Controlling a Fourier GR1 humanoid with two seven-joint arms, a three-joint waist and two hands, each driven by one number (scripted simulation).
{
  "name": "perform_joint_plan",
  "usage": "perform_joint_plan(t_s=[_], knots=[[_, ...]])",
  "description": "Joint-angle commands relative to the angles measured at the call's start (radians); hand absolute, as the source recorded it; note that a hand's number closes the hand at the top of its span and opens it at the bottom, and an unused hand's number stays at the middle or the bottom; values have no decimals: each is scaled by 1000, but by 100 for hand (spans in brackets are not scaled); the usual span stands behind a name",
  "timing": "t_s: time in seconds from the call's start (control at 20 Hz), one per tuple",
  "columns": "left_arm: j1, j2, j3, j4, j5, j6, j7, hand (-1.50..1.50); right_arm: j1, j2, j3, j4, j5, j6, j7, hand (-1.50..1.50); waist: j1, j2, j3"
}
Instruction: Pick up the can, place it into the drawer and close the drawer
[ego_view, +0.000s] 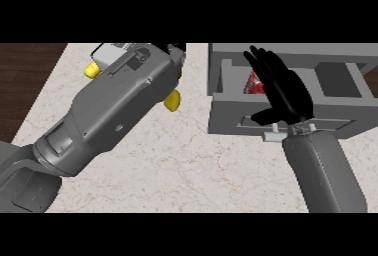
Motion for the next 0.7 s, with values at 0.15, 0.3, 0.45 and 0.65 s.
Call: perform_joint_plan(t_s=[0.15,0.3,0.45,0.65], knots=[[127,83,-13,-181,-44,30,45,-150,-115,25,-26,319,94,-175,3,-150,11,-5,0],[51,123,1,-168,-47,15,119,-150,-167,3,-69,497,122,-314,-36,-150,13,5,2],[104,139,2,-214,-56,12,116,-150,-233,-9,-99,615,133,-373,-44,-150,26,9,2],[127,197,14,-281,-79,31,151,-150,-286,-18,-128,695,127,-433,-72,-150,11,5,1]])
